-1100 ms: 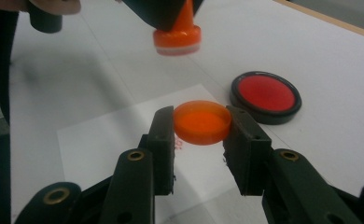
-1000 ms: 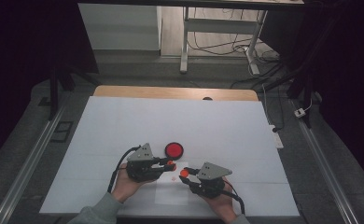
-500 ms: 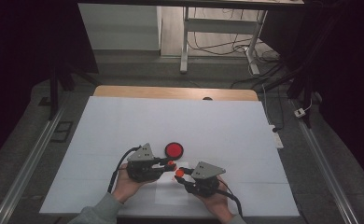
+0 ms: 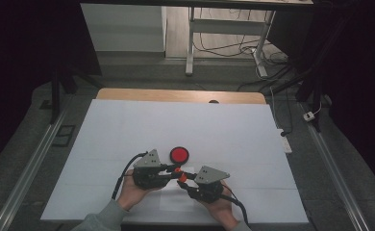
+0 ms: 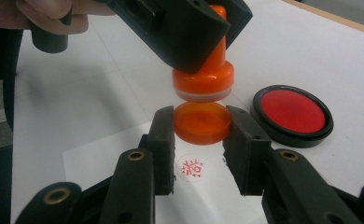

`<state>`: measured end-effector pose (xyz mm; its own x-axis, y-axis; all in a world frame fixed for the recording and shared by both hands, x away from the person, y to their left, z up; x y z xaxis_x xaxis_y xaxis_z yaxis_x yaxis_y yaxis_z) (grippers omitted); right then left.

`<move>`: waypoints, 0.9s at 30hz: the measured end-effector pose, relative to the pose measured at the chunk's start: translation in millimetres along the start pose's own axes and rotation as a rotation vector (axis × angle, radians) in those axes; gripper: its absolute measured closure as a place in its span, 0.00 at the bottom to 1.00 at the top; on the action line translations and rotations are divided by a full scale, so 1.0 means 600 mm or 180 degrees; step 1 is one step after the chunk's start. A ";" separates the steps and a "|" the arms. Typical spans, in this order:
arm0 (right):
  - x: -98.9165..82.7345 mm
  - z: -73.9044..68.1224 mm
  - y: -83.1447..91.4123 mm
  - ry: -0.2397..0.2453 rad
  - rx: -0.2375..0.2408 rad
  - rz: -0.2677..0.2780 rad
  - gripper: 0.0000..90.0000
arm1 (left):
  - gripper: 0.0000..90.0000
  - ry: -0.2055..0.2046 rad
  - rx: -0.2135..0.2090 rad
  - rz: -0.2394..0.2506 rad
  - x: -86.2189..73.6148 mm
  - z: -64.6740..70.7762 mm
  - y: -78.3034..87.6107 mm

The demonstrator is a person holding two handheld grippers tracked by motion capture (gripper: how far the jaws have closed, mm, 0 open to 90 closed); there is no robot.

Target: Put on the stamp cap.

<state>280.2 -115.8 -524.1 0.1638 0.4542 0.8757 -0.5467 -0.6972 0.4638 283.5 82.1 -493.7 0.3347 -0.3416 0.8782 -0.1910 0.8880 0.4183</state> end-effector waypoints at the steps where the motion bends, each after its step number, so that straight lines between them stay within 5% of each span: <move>1: 0.000 0.000 0.000 -0.0001 0.0000 0.0000 0.71 | 0.81 0.0002 -0.0007 -0.0001 0.000 0.000 0.000; 27: 0.002 0.000 0.002 -0.0079 0.0018 0.0065 0.71 | 0.81 0.0016 -0.0054 -0.0048 -0.004 0.003 -0.013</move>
Point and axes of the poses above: each handheld gripper's, and its own axes: y roughly backward along the jaws, x roughly out of its top, z roughly to its right, the point moved 2 cm from there along -y, roughly forward along the jaws, and after that the axes turned 9 degrees about -x, right-handed, at the moved point
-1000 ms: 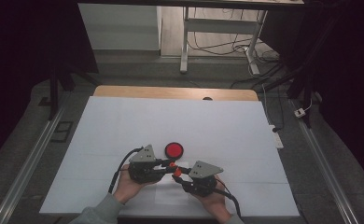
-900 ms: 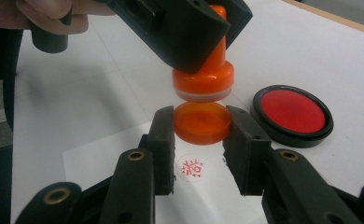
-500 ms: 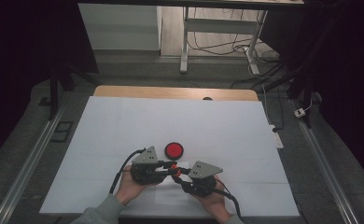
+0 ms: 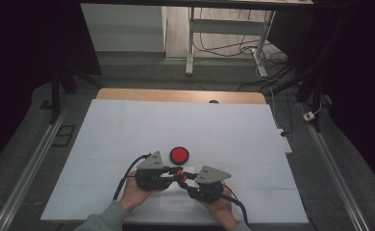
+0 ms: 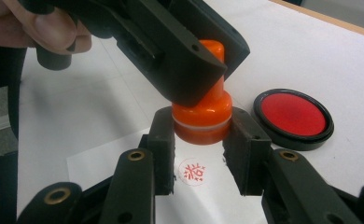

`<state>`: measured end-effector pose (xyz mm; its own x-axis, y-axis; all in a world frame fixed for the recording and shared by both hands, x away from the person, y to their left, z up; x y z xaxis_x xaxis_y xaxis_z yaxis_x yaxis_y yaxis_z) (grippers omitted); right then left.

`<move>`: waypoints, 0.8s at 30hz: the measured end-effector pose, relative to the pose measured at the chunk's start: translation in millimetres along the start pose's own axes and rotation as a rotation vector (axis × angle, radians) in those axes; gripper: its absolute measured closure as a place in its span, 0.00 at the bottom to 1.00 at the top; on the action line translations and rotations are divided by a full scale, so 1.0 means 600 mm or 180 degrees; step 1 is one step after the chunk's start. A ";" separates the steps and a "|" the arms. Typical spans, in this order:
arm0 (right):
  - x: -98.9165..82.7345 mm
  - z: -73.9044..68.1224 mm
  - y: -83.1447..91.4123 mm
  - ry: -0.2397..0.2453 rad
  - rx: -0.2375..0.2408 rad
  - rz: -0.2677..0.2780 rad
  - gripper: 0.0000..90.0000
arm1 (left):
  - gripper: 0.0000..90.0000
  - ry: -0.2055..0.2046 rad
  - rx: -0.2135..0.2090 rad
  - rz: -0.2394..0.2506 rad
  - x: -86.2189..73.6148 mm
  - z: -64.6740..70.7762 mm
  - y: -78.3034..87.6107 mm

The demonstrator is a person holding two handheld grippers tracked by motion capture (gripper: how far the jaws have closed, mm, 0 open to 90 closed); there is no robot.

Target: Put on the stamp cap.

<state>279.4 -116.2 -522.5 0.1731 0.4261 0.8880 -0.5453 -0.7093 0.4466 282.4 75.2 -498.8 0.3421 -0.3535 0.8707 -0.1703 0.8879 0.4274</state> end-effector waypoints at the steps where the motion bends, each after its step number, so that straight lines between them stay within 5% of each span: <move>1: 0.000 0.000 0.001 0.0009 -0.0004 -0.0015 0.71 | 0.81 0.0003 -0.0003 0.0002 0.000 0.000 0.000; 24: 0.006 -0.004 0.009 0.0007 -0.0138 0.0001 0.72 | 0.81 0.0003 -0.0005 0.0130 -0.001 0.003 0.001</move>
Point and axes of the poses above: each handheld gripper's, and its own axes: y roughly backward along the jaws, x roughly out of its top, z roughly to its right, the point moved 2 cm from there along -y, roughly forward along the jaws, and after that the axes turned 9 degrees about -x, right-handed, at the moved point
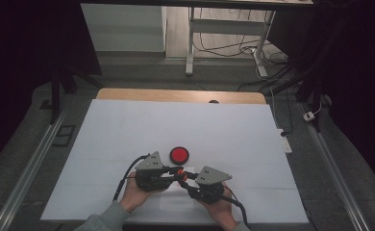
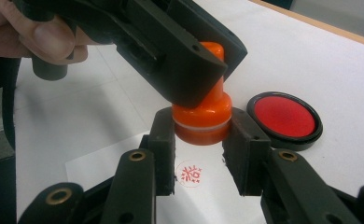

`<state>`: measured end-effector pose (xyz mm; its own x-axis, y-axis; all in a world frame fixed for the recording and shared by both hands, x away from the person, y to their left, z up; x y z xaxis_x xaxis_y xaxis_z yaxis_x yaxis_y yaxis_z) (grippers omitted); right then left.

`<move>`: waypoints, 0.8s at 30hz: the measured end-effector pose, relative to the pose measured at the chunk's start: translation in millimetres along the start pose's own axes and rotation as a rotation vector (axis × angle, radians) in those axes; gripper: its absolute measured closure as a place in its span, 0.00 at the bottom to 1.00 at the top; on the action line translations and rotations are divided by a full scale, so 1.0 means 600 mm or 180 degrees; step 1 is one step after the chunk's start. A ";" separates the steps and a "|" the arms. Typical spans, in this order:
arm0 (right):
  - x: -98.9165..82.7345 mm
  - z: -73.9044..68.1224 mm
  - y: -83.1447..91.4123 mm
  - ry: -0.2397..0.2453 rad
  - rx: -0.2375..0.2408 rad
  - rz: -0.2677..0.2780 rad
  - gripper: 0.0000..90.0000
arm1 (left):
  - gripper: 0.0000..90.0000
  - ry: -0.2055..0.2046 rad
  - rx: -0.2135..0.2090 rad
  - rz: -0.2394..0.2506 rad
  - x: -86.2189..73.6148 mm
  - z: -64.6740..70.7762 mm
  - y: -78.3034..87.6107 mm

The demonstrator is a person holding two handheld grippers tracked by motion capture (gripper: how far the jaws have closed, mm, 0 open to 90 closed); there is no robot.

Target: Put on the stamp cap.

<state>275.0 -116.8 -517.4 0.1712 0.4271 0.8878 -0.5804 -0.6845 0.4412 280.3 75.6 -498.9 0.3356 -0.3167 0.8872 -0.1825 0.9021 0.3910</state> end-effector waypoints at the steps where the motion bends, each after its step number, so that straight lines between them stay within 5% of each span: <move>1: 0.000 0.000 0.000 0.0001 -0.0007 0.0007 0.72 | 0.81 -0.0004 0.0009 -0.0004 -0.001 0.001 0.000; 16: 0.001 -0.006 0.005 0.0211 -0.0093 -0.0004 0.72 | 0.81 -0.0016 0.0028 0.0056 -0.006 0.005 -0.005; 24: -0.002 -0.003 0.002 0.0170 -0.0075 -0.0078 0.72 | 0.81 -0.0014 0.0115 0.0083 -0.013 0.008 -0.013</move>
Point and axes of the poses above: each handheld gripper's, and its own axes: y roughly backward along the jaws, x roughly out of its top, z roughly to its right, the point moved 2 cm from there along -y, roughly forward along the jaws, and after that the axes turned 9 degrees about -x, right-handed, at the moved point
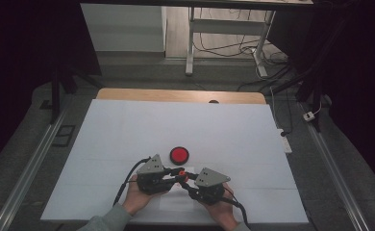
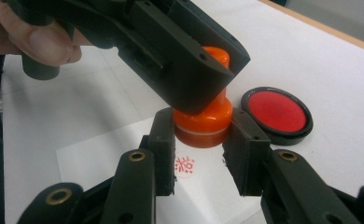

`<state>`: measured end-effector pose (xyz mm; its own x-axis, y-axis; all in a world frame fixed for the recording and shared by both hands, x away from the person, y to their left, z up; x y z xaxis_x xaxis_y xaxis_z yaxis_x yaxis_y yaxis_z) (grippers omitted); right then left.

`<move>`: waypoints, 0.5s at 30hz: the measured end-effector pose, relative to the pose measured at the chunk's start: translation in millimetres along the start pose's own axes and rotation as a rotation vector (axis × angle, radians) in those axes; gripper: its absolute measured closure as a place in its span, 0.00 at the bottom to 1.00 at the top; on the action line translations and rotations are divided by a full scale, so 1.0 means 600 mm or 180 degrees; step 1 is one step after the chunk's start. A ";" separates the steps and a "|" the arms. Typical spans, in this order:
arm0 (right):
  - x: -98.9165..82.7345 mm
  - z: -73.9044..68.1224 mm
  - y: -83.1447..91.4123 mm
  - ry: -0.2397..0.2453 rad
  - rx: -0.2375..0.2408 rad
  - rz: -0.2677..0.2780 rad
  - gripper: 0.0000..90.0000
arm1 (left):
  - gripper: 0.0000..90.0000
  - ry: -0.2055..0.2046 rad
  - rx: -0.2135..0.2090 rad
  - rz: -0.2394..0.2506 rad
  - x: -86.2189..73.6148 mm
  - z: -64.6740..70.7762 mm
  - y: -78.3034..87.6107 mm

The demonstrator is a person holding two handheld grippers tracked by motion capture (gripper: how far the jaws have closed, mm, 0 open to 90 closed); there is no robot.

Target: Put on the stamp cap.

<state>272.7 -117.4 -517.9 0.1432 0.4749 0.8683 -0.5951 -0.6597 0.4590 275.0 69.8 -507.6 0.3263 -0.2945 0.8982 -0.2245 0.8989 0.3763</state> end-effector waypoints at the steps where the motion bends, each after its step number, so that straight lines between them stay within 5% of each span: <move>1: -0.001 0.000 -0.001 -0.0023 0.0017 -0.0011 0.72 | 0.81 -0.0013 0.0017 -0.0005 -0.001 0.001 -0.001; 15: -0.003 0.004 -0.003 -0.0074 0.0101 0.0027 0.71 | 0.81 -0.0103 0.0021 -0.0063 0.004 0.002 0.001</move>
<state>275.2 -118.3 -519.8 0.1568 0.4558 0.8762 -0.5710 -0.6820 0.4569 274.7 69.5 -505.0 0.3009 -0.3227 0.8974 -0.2244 0.8906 0.3955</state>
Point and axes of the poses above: each handheld gripper's, and its own axes: y roughly backward along the jaws, x roughly out of its top, z roughly to its right, the point moved 2 cm from there along -y, roughly forward along the jaws, and after that the axes turned 9 degrees about -x, right-handed, at the moved point
